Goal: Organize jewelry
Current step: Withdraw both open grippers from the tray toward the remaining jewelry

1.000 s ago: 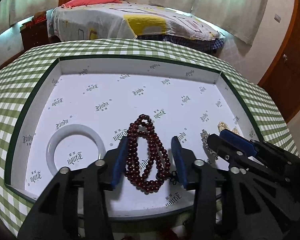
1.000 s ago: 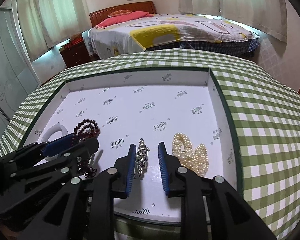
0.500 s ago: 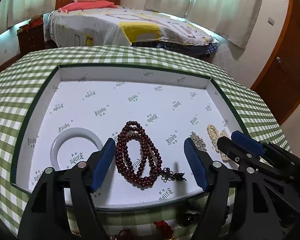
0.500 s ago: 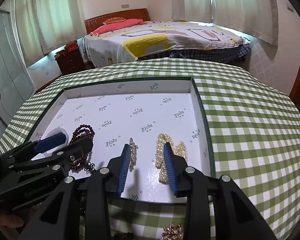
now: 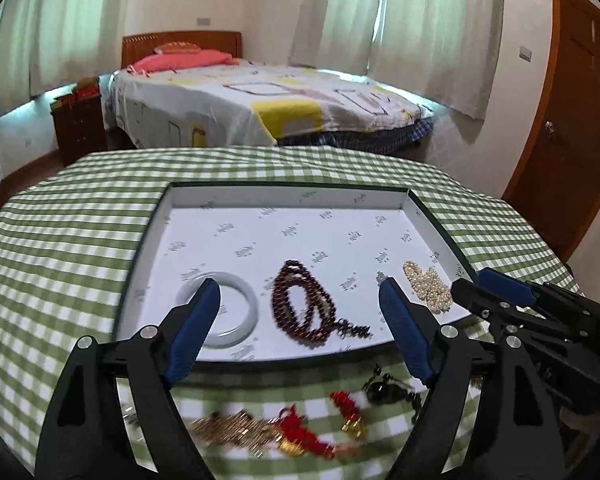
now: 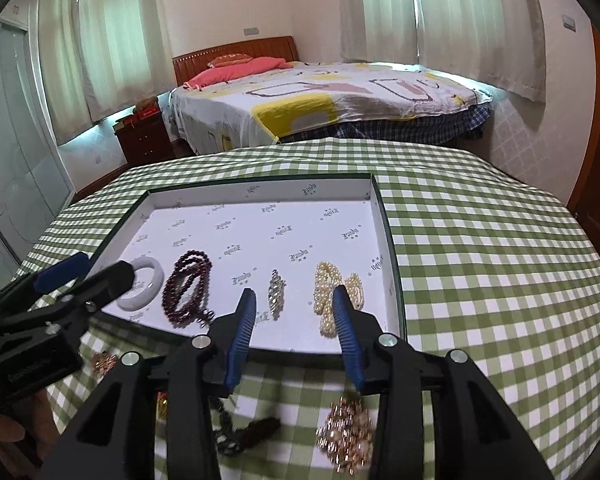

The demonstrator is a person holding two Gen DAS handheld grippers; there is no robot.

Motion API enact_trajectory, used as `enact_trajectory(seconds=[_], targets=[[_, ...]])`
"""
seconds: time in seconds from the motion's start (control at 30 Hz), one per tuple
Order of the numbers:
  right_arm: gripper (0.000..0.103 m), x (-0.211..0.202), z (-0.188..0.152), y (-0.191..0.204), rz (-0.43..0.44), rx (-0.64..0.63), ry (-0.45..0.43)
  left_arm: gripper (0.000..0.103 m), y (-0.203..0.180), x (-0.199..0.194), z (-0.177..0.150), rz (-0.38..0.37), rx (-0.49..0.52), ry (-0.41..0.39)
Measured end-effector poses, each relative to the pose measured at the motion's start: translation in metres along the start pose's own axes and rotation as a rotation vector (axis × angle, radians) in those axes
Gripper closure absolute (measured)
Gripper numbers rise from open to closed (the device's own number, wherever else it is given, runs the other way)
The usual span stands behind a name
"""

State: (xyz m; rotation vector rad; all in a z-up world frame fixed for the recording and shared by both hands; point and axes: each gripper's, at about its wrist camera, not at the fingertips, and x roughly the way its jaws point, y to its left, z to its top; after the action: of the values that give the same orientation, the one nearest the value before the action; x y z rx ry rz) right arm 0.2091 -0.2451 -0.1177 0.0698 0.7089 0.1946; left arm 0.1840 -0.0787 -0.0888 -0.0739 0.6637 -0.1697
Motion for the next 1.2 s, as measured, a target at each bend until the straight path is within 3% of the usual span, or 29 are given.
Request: enact_trajectory(seconds=[0.37,0.8,1.2], targets=[[0.062,-0.027,-0.025,0.009,0.006,-0.010,-0.019,0.023,0.030,-0.050,-0.033,0.066,-0.027,-0.052],[0.062,-0.041,-0.060,0.015,0.011,-0.023,-0.004,0.023,0.057,-0.066,-0.075,0.136,-0.061,0.008],[0.062,-0.040,-0.071,0.023,0.022,-0.035,0.007,0.024,0.082,-0.066,-0.089,0.162,-0.122,0.046]])
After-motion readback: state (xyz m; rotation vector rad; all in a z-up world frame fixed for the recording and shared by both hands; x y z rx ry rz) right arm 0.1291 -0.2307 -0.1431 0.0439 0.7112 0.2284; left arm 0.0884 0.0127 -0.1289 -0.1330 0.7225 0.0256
